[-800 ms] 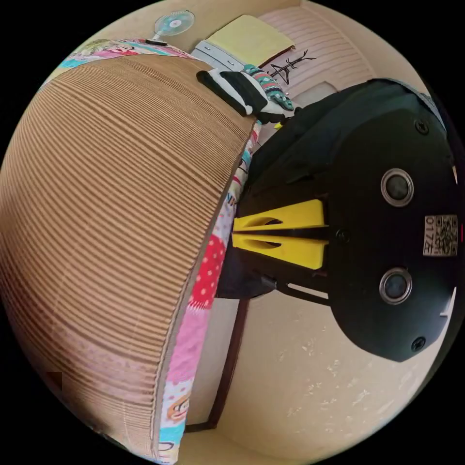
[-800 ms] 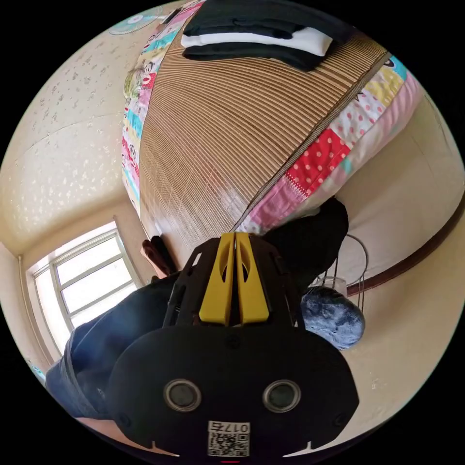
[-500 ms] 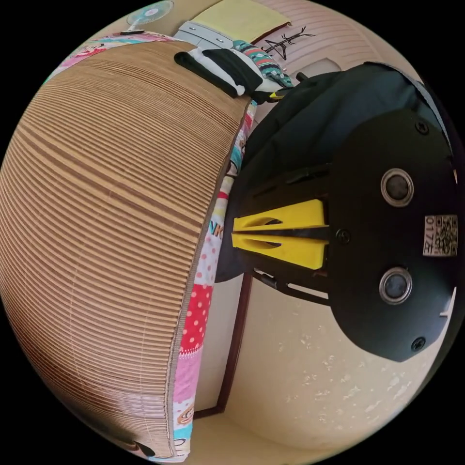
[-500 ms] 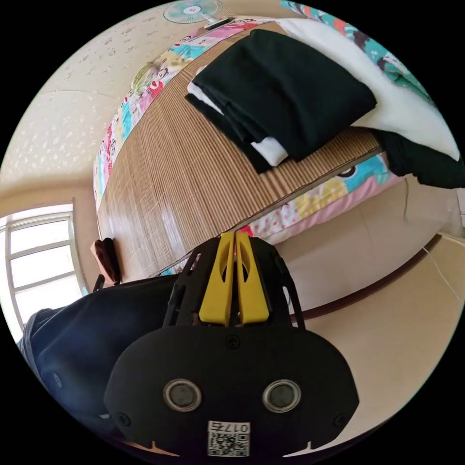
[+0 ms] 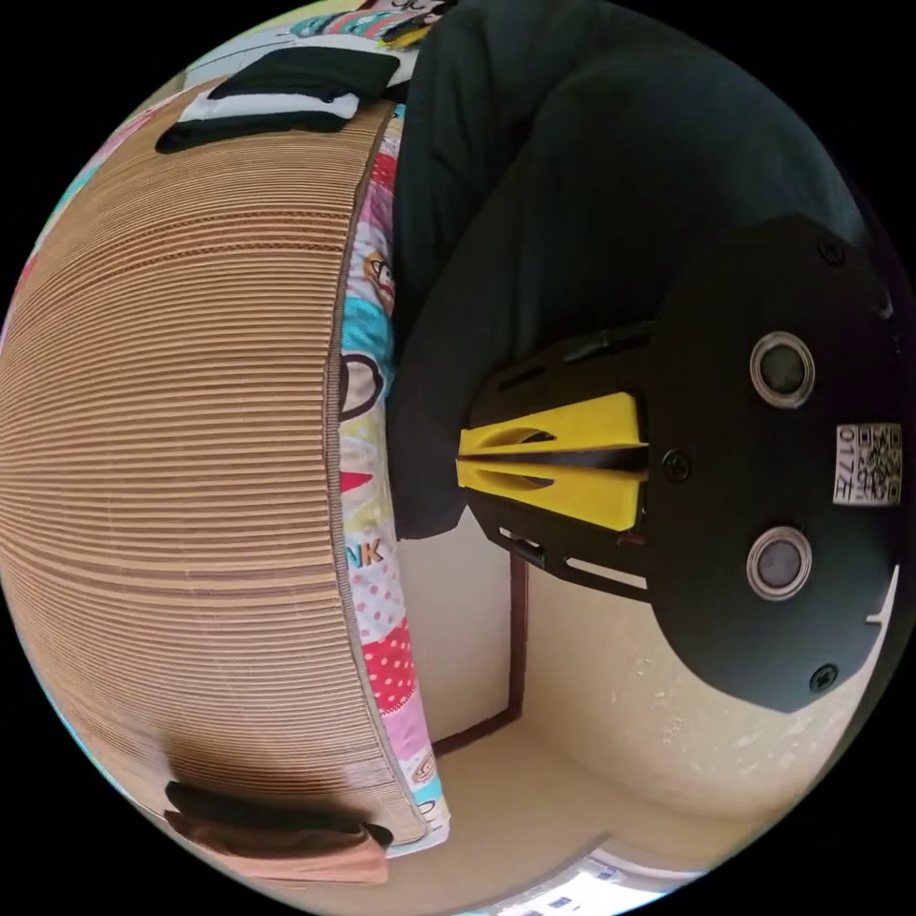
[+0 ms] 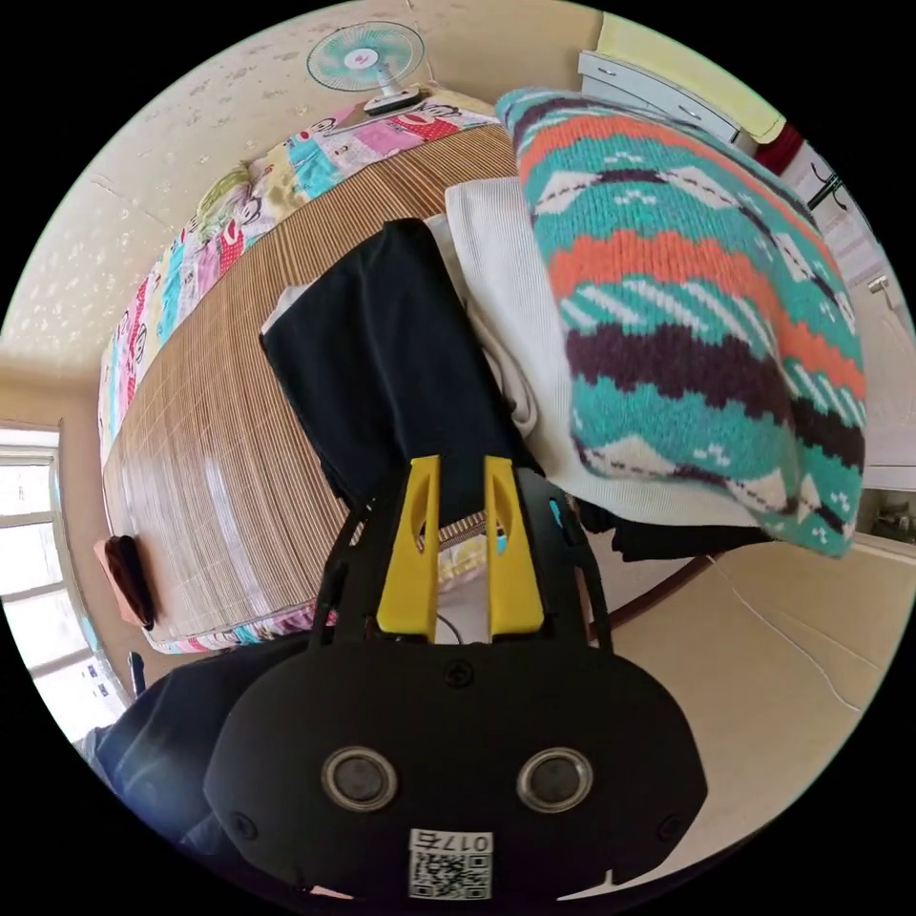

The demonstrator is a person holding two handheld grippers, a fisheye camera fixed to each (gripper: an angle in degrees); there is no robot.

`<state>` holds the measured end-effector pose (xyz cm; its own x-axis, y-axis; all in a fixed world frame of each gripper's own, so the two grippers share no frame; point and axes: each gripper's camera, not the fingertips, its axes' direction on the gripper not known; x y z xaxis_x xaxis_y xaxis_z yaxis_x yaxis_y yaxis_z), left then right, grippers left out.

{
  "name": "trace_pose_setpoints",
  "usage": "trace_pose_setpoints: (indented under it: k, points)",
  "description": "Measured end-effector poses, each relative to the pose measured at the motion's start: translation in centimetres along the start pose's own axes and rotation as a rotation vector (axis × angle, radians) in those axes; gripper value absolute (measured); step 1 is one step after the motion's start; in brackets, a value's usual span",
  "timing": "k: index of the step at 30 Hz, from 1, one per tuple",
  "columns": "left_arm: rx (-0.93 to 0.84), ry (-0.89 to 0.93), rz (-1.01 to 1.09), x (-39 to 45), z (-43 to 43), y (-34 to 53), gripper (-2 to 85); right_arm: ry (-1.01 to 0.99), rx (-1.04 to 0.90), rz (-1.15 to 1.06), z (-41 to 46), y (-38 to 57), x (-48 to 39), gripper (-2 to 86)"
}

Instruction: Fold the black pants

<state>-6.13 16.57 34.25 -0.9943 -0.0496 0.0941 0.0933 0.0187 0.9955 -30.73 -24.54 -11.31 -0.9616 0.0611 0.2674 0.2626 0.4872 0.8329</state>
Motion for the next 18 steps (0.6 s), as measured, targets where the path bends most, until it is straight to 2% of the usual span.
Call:
trace_pose_setpoints:
  k: [4, 8, 12, 14, 15, 17, 18]
  points:
    - [-0.004, 0.108, -0.177, -2.8, 3.0, 1.5, -1.0, 0.051, -0.093, 0.054, 5.2, -6.2, 0.5, 10.1]
    - [-0.076, 0.140, -0.266, -3.5, 7.1, 2.4, -1.0, 0.103, -0.158, 0.134, 10.7, -8.8, 1.1, 6.0]
    - [-0.116, 0.188, -0.343, -3.2, 11.4, 2.8, -1.0, 0.146, -0.074, 0.089, 10.2, -9.3, -1.9, 3.5]
    - [-0.124, 0.248, -0.389, -3.5, 13.0, 2.5, -1.0, -0.079, 0.052, -0.085, 8.2, -7.5, -5.4, 3.0]
    - [-0.128, 0.275, -0.424, -3.7, 13.7, 2.2, -1.0, -0.131, 0.078, -0.143, 7.6, -6.9, -6.6, 2.9]
    - [-0.130, 0.299, -0.466, -4.2, 14.5, 1.2, -1.0, -0.249, 0.172, -0.447, 5.5, -4.2, -12.7, 2.7]
    - [-0.128, 0.308, -0.480, -4.5, 14.8, 0.2, -1.0, -0.264, 0.171, -0.531, 5.5, -3.7, -14.2, 2.6]
